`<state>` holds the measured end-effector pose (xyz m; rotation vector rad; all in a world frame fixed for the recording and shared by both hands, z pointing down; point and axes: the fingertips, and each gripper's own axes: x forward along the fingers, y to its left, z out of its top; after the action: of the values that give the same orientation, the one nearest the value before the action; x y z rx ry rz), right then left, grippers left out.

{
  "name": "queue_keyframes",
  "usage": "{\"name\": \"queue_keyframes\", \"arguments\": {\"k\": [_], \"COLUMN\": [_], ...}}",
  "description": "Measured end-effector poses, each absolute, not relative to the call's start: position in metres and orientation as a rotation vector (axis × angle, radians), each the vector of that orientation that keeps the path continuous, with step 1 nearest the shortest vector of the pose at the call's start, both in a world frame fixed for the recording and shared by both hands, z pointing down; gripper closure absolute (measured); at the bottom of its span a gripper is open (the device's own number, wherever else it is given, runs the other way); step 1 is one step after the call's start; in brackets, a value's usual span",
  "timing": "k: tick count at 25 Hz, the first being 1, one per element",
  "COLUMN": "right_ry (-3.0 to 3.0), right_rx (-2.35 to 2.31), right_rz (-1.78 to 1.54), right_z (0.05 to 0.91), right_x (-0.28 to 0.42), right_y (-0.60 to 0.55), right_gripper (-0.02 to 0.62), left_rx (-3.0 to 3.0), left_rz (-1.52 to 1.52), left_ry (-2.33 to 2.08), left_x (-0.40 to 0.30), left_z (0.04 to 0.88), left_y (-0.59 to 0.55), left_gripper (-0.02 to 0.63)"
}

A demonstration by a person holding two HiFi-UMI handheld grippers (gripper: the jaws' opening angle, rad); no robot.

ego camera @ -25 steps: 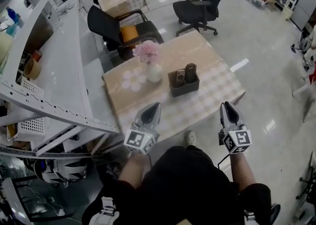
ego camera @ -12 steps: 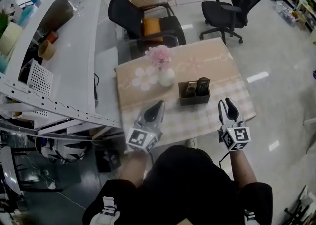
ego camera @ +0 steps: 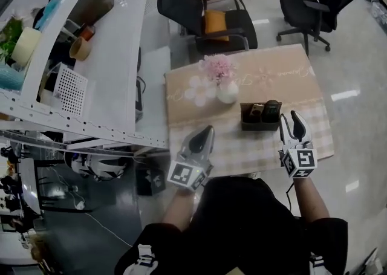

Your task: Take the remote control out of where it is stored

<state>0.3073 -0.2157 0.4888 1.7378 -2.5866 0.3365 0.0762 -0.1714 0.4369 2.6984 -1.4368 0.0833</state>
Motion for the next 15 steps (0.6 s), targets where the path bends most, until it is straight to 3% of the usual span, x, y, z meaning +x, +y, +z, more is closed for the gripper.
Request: {"name": "queue_keyframes", "arguments": {"k": [11,15], "right_ry": [-2.477,-2.445], "right_rx": [1.759,1.781], "right_rz": [0.393,0.396], "right_z": [0.522,0.529], "right_x": [0.266,0.262], "right_y": [-0.259,-0.266], "right_gripper": [0.344,0.342], "left_rx": [2.678,2.683], "left_rz": [0.144,0.155], "left_ry": [-1.429,-1.422], "left_x": [0.035,0.021], "left_z": [0.442,0.448], "left_y": [-0.184,-0.189], "left_gripper": [0.604,0.604]}}
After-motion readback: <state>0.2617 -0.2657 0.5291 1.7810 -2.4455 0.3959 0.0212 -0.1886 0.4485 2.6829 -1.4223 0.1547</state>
